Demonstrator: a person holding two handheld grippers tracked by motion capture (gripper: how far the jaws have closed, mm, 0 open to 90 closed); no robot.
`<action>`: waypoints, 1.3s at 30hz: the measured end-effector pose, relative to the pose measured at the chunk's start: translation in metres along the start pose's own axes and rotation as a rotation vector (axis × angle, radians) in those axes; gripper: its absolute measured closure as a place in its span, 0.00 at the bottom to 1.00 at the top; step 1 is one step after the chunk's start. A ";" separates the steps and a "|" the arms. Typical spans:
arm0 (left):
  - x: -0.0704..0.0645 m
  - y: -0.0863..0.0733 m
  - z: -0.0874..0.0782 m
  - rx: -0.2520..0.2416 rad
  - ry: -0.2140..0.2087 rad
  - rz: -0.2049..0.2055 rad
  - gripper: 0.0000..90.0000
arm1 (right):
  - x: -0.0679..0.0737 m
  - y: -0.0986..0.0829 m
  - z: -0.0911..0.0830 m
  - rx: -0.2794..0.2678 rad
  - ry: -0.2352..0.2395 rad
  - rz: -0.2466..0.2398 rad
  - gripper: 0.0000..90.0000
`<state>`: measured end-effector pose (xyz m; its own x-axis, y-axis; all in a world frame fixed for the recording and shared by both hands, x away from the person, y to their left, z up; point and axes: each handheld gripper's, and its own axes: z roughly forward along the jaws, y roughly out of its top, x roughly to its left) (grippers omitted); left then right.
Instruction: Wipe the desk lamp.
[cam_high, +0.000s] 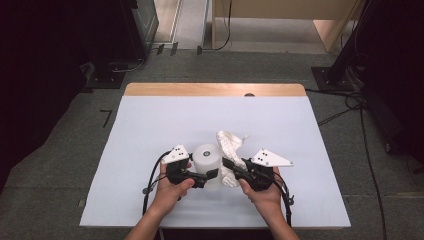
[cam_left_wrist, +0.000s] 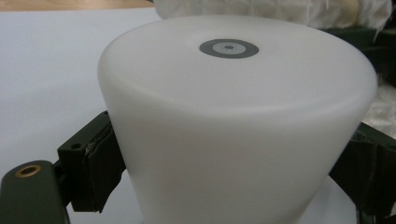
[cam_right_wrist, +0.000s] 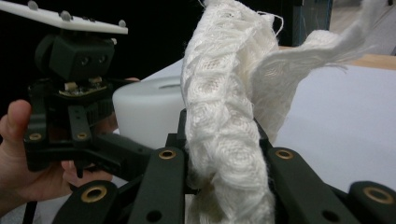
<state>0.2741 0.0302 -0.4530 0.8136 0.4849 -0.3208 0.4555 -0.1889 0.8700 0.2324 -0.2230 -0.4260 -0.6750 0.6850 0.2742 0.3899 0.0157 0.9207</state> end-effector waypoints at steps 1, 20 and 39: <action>0.000 0.000 0.000 0.002 -0.004 0.001 0.09 | 0.000 0.001 -0.001 -0.005 -0.001 -0.005 0.84; 0.013 0.012 -0.037 -0.244 0.156 -0.062 0.09 | 0.019 -0.023 0.030 0.113 0.074 0.023 0.83; -0.005 0.004 -0.006 -0.064 0.035 0.062 0.09 | -0.007 -0.008 0.006 0.016 -0.014 0.089 0.84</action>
<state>0.2697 0.0319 -0.4458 0.8261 0.5034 -0.2531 0.3794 -0.1649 0.9104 0.2380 -0.2237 -0.4374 -0.6282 0.6947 0.3505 0.4579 -0.0341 0.8883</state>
